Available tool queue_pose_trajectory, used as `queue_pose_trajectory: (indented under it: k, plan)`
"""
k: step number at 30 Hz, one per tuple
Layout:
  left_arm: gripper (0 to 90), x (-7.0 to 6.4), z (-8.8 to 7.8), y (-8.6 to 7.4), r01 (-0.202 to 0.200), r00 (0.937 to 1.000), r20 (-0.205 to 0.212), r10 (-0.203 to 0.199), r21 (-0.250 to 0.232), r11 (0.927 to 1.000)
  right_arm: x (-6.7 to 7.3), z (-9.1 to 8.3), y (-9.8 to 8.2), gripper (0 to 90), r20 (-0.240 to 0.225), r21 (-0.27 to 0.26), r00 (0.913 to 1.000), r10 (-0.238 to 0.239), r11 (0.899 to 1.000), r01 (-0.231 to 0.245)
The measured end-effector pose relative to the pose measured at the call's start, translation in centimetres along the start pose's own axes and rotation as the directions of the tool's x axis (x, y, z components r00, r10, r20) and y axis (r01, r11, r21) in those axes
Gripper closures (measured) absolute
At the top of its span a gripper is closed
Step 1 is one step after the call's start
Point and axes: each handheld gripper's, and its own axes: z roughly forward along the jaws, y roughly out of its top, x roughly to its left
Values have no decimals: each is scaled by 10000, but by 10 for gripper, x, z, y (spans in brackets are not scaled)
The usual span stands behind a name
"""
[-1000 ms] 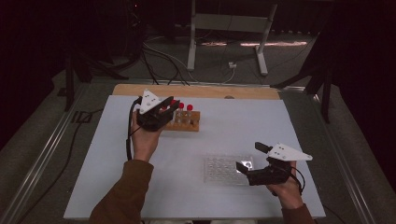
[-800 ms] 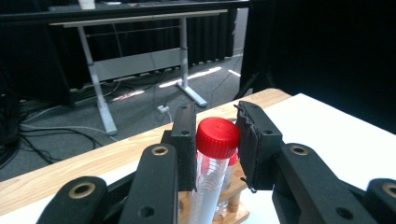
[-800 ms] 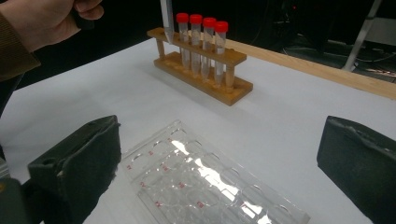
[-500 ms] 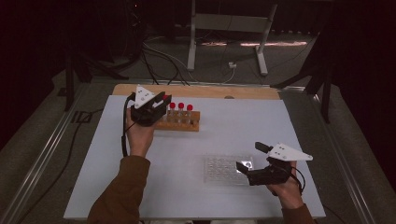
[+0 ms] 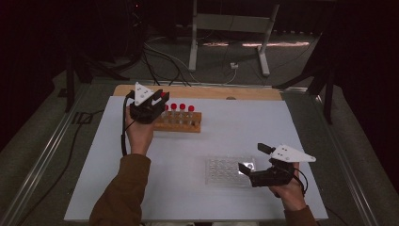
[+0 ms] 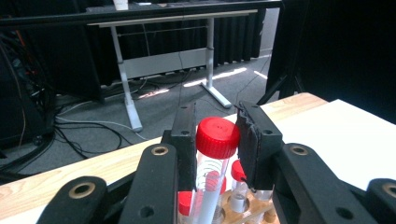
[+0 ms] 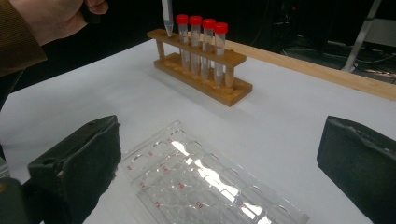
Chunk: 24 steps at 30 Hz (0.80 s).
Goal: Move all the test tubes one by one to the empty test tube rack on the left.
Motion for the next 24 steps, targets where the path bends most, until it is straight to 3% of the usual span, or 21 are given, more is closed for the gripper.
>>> queue_pose_trajectory:
  k: [24]
  plan:
    - [708,15,12,-4,426,9958,-818,-422,29,9991,-1,-3,1,0,-30,-142,10000,0,9999,0]
